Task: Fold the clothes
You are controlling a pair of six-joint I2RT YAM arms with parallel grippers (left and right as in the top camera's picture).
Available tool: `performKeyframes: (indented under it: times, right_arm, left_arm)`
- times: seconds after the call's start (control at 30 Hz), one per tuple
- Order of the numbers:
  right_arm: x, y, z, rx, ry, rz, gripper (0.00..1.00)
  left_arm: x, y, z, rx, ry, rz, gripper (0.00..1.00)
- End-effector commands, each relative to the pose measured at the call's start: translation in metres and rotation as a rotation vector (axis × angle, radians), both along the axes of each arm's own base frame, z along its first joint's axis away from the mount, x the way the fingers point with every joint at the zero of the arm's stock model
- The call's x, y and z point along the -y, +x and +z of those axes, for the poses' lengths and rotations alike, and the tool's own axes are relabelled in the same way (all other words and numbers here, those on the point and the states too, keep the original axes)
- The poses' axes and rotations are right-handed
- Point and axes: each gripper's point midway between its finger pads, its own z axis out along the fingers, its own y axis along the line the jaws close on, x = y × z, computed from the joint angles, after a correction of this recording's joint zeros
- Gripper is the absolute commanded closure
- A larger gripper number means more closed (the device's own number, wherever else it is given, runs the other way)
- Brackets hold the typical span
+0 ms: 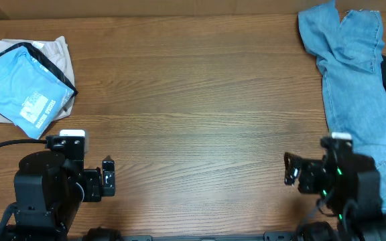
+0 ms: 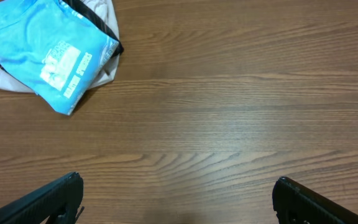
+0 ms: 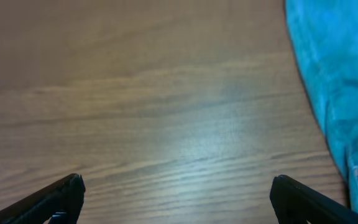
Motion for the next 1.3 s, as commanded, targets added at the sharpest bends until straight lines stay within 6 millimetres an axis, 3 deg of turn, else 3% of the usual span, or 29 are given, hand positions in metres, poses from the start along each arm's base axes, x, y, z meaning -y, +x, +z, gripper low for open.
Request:
performKeyframes:
  times: [0.0, 0.17, 0.33, 0.73, 0.9, 1.27]
  right_arm:
    - [0.004, -0.007, 0.016, 0.113, -0.021, 0.010, 0.00]
    - [0.004, -0.009, 0.031, 0.341, -0.059, 0.052, 0.00]
    - [-0.002, 0.002, 0.015, 0.531, -0.026, 0.067, 0.00]
    - [-0.006, 0.058, -0.013, 0.817, -0.004, 0.043, 0.00]
    - [-0.006, 0.060, -0.038, 0.743, -0.020, 0.052, 0.00]
    - [-0.007, 0.060, -0.037, 0.744, -0.005, 0.058, 0.00]
  left_arm:
    - [-0.001, 0.000, -0.002, -0.003, 0.007, 0.004, 0.00]
    - [-0.001, 0.000, -0.002, -0.003, 0.007, 0.004, 0.00]
    - [-0.001, 0.000, -0.002, -0.003, 0.007, 0.004, 0.00]
    - [-0.001, 0.000, -0.002, -0.003, 0.007, 0.004, 0.00]
    - [-0.001, 0.000, -0.002, -0.003, 0.007, 0.004, 0.00]
    - [-0.001, 0.000, -0.002, -0.003, 0.007, 0.004, 0.00]
